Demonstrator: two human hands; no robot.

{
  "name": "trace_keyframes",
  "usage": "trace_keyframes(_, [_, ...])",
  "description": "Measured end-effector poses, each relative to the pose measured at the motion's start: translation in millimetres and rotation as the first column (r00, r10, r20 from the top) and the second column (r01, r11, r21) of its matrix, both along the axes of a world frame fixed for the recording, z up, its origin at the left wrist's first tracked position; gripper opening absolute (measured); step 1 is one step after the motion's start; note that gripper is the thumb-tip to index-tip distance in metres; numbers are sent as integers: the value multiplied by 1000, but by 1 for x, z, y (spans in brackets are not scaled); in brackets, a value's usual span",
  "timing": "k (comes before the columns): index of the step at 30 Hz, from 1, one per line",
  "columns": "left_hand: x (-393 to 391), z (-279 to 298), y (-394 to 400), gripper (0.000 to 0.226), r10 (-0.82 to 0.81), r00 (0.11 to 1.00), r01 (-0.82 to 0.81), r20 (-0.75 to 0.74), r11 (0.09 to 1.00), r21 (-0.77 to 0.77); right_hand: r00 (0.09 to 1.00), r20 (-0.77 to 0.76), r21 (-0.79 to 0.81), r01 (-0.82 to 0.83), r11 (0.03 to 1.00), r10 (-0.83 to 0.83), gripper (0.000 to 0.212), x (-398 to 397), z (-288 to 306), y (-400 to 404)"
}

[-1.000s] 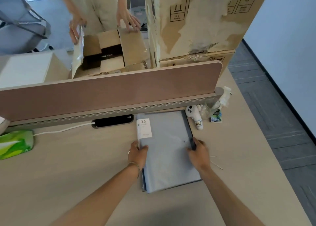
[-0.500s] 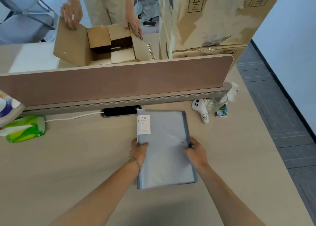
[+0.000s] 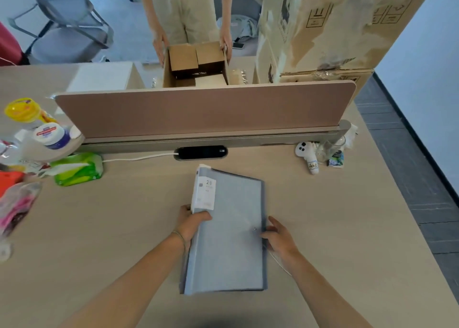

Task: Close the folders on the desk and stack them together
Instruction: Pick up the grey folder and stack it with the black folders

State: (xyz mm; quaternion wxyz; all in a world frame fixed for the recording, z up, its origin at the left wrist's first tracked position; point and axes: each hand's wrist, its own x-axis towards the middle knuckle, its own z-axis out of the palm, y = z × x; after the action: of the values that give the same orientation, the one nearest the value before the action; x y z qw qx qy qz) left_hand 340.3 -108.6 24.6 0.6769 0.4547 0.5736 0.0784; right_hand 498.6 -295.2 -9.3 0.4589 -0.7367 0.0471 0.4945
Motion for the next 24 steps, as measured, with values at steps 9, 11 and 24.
trace_keyframes(9, [-46,34,13,59,-207,967,140,147,917,374,991,-12,235,131,963,-131,46,-12,34,24])
trace_keyframes(11, [-58,38,22,61,-237,961,158,141,892,423,985,149,333,37,942,-91,56,-16,46,33])
trace_keyframes(24, [-95,5,38,29,-178,984,172,-29,882,439,641,732,25,-364,931,231,10,-47,46,51])
